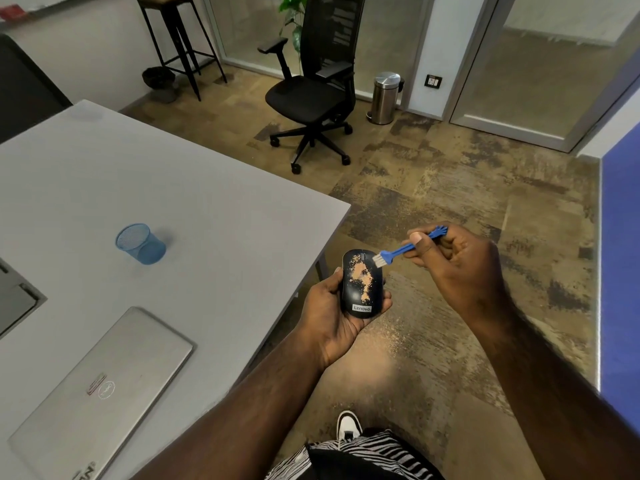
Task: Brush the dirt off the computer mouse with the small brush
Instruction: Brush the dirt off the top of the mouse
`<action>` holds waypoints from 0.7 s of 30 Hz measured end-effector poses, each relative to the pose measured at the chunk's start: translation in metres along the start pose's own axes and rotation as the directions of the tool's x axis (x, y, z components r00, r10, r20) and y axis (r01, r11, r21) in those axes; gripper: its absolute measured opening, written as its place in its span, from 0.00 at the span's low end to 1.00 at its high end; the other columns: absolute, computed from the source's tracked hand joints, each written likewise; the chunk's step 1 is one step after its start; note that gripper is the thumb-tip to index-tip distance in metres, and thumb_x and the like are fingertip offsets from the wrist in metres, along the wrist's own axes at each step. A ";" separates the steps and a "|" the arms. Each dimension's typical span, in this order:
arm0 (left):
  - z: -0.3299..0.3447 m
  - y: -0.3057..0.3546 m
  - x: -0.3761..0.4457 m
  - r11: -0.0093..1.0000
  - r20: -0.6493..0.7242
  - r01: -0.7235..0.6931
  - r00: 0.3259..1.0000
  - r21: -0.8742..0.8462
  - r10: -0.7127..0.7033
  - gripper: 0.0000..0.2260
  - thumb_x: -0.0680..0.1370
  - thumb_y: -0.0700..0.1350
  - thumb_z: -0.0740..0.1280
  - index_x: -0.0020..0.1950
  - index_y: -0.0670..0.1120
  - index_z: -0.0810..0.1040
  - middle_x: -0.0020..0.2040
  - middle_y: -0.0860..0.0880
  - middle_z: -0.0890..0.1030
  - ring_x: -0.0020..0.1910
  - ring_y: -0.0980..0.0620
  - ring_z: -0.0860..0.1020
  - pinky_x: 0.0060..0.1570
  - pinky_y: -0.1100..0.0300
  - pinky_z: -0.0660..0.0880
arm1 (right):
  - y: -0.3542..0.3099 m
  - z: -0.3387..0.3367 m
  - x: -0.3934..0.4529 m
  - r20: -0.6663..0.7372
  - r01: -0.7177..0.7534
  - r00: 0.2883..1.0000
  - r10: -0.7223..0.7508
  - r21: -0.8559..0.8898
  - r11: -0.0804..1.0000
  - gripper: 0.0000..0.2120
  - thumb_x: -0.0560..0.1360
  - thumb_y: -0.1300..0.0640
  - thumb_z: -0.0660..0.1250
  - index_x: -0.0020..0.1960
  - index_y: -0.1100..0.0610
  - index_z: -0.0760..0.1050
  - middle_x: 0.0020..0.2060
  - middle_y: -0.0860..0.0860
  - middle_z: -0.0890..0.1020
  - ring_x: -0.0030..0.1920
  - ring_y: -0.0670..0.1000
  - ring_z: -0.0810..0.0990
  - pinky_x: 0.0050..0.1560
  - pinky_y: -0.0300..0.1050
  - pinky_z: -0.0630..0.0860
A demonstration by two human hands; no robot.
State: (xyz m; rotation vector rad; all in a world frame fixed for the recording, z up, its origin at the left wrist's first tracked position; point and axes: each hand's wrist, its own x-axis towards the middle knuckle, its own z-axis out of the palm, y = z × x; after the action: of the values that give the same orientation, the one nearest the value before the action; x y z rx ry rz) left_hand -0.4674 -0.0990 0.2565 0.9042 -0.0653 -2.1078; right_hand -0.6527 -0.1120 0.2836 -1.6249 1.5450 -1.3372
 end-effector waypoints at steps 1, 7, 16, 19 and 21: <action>0.000 0.000 0.000 1.000 -0.004 -0.001 1.000 0.003 0.001 0.25 0.83 0.52 0.50 0.60 0.32 0.75 0.50 0.33 0.81 0.44 0.38 0.80 0.46 0.46 0.81 | 0.001 0.000 0.001 0.001 -0.007 1.000 0.007 -0.026 1.000 0.05 0.79 0.56 0.70 0.54 0.50 0.82 0.39 0.40 0.86 0.41 0.39 0.87 0.42 0.41 0.85; 0.002 -0.001 -0.002 1.000 -0.018 0.009 1.000 -0.001 -0.009 0.25 0.83 0.52 0.50 0.59 0.32 0.75 0.51 0.33 0.80 0.46 0.38 0.79 0.46 0.46 0.81 | -0.002 -0.001 -0.001 -0.008 0.004 1.000 -0.003 0.048 0.999 0.05 0.77 0.48 0.69 0.51 0.42 0.81 0.40 0.41 0.87 0.41 0.41 0.87 0.42 0.41 0.84; 0.005 -0.001 -0.003 1.000 -0.030 0.020 0.999 -0.023 -0.021 0.25 0.83 0.52 0.50 0.64 0.32 0.72 0.51 0.33 0.79 0.47 0.38 0.79 0.45 0.47 0.81 | 0.000 -0.008 -0.004 -0.022 -0.001 1.000 0.004 0.117 0.993 0.09 0.79 0.58 0.70 0.49 0.43 0.81 0.40 0.41 0.87 0.42 0.44 0.88 0.43 0.41 0.84; 0.004 0.000 -0.002 0.999 -0.036 0.015 0.999 -0.038 -0.016 0.25 0.83 0.52 0.51 0.65 0.32 0.71 0.53 0.32 0.78 0.48 0.37 0.78 0.44 0.46 0.81 | -0.005 -0.012 -0.009 -0.014 0.006 1.000 -0.003 0.173 0.985 0.07 0.78 0.57 0.70 0.49 0.45 0.81 0.41 0.42 0.87 0.41 0.45 0.88 0.41 0.39 0.83; 0.003 -0.001 0.000 0.999 -0.036 0.008 0.999 -0.049 -0.010 0.24 0.83 0.52 0.51 0.66 0.33 0.70 0.54 0.31 0.78 0.48 0.37 0.78 0.44 0.45 0.81 | -0.006 -0.013 -0.012 -0.007 0.009 1.000 -0.008 0.193 0.981 0.04 0.76 0.54 0.69 0.49 0.47 0.81 0.40 0.42 0.87 0.41 0.46 0.88 0.41 0.40 0.84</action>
State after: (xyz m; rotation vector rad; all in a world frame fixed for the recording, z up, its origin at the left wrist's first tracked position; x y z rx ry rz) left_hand -0.4696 -0.0992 0.2590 0.9145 0.0095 -2.0915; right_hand -0.6598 -0.0962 0.2900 -1.5102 1.3667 -1.4494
